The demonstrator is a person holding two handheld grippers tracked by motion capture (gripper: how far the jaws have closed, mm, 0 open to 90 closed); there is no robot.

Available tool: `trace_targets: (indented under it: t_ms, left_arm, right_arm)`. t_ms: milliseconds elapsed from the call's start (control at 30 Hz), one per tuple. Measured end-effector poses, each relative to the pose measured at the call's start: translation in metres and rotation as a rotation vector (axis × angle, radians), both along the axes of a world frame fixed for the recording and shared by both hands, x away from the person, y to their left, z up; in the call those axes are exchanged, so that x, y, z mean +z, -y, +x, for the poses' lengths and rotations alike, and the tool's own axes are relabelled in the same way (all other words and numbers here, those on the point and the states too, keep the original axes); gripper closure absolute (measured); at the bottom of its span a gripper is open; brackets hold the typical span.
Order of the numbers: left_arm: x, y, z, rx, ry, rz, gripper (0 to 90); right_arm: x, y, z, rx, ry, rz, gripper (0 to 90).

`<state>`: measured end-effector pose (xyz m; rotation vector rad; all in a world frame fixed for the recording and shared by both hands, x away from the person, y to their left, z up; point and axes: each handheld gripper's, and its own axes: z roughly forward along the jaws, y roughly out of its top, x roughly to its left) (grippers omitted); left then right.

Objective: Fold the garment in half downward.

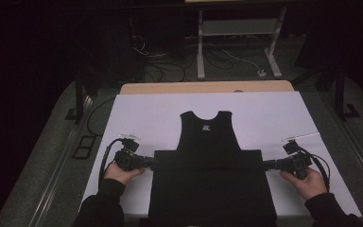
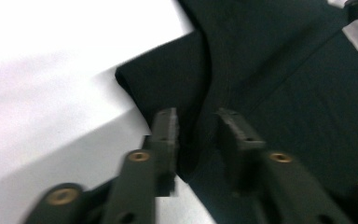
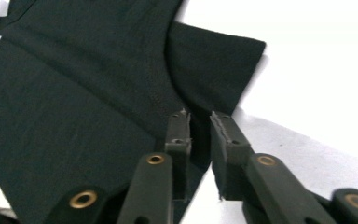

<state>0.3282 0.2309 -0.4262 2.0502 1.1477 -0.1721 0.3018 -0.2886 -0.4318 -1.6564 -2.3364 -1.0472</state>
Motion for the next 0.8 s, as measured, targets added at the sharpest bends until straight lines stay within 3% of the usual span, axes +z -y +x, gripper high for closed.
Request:
trace_targets:
  t_ms: [167, 367, 500, 667, 767, 800]
  left_arm:
    - [0.004, -0.002, -0.001, 0.004, 0.031, -0.018, 48.6]
    - [0.010, -0.002, -0.003, 0.016, 0.092, 0.001, 35.0]
    - [0.013, -0.002, -0.002, 0.017, 0.108, -0.006, 24.4]
    - [0.015, 0.001, 0.000, -0.022, 0.113, -0.011, 10.2]
    - [0.017, 0.003, 0.003, -0.021, 0.127, -0.005, 0.0]
    - [0.018, 0.004, 0.003, -0.027, 0.137, -0.002, 0.0]
  right_arm:
    - [0.005, 0.000, -0.002, 0.018, 0.059, 0.014, 55.1]
    - [0.009, -0.002, -0.002, 0.012, 0.089, -0.010, 33.5]
    - [0.011, 0.000, -0.001, 0.015, 0.116, -0.013, 21.4]
    - [0.013, 0.001, 0.000, 0.017, 0.124, -0.008, 12.5]
    - [0.013, -0.001, 0.002, 0.029, 0.125, -0.015, 0.2]
    - [0.013, -0.002, 0.003, 0.031, 0.124, -0.022, 0.0]
